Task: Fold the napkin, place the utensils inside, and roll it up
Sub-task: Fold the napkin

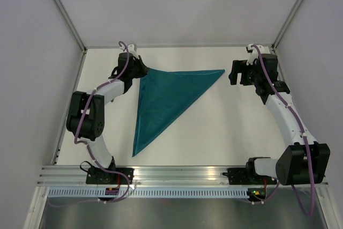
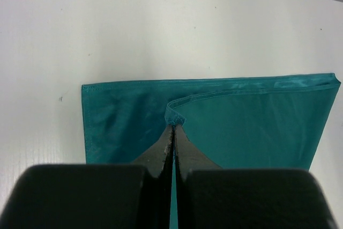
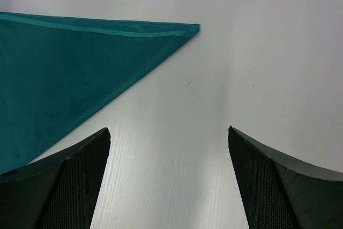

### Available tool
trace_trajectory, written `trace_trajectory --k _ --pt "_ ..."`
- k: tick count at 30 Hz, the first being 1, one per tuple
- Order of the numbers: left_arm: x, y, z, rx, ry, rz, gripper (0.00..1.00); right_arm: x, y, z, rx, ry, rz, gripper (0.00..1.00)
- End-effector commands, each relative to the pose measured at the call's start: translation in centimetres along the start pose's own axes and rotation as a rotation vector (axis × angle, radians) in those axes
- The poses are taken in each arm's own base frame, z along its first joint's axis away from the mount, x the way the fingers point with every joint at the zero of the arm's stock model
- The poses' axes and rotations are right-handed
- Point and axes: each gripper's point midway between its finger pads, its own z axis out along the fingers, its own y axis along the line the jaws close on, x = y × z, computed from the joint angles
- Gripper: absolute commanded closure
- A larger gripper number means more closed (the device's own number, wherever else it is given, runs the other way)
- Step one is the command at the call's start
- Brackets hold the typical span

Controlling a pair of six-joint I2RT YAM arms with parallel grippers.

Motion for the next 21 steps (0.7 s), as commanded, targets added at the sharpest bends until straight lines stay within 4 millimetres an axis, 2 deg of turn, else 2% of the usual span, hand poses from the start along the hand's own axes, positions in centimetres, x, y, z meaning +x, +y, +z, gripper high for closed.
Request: trace_trajectory --k 1,21 --pt "-1.30 -0.41 0.60 0.027 -0.015 0.020 0.98 -0.90 0.16 0.13 -0.002 -0.016 -0.007 0.05" --pt "-1.62 0.28 1.08 0.025 -0.010 0.011 0.98 -0.85 0.11 0.30 0.001 -0.013 -0.009 0.05"
